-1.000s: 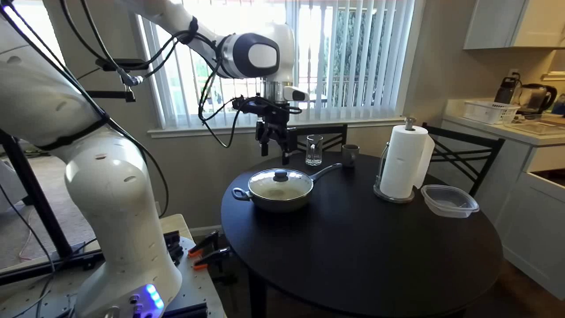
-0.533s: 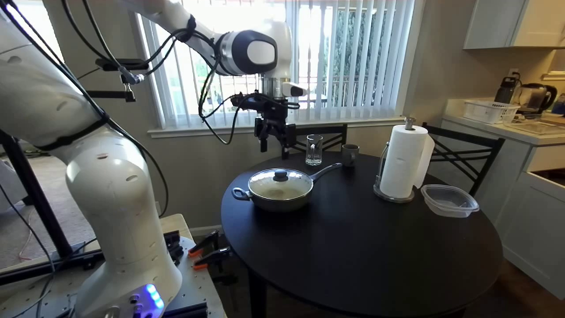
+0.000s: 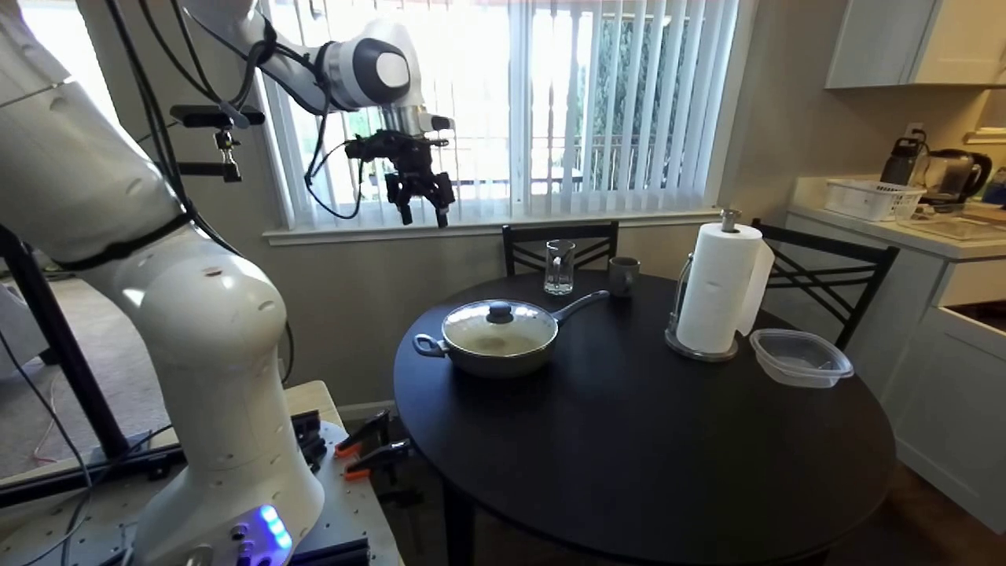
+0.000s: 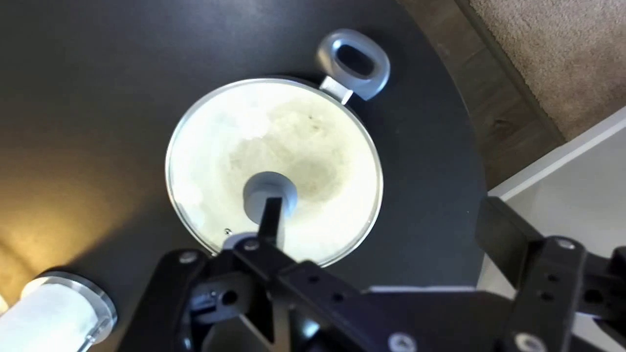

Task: Remove the glass lid from the pan.

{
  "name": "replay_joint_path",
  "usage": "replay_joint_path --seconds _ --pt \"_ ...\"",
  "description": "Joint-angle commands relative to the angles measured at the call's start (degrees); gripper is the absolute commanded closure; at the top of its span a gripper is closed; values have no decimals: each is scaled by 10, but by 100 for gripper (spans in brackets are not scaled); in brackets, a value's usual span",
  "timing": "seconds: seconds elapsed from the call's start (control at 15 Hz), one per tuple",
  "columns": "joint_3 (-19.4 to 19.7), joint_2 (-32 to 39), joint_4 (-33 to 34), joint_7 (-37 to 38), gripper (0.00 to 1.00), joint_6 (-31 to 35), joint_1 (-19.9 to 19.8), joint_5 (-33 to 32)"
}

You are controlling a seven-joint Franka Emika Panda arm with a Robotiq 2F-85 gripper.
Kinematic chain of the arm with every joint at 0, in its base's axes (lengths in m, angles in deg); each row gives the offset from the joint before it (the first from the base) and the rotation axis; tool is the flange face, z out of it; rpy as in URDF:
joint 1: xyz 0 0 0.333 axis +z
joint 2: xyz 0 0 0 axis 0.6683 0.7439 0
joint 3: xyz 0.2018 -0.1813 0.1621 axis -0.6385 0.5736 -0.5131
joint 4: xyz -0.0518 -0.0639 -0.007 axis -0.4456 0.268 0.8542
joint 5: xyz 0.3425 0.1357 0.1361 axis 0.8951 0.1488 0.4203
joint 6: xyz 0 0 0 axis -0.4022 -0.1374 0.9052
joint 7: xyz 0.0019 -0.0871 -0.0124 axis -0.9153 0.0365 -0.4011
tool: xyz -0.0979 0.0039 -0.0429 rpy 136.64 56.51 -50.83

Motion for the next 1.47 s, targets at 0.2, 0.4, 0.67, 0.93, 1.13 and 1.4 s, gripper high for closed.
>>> replay_joint_path --seconds 0.2,0.4,0.67,0.93,1.13,1.4 --pt "-51 151 58 167 0 95 -26 -57" --pt "-27 207 74 198 0 100 -36 -92" --pt "21 251 80 194 0 95 -42 -98" --pt "53 288 100 184 0 103 -39 -72" --pt "57 316 112 187 0 117 -30 -55" --pt "61 348 113 185 0 140 -22 -31"
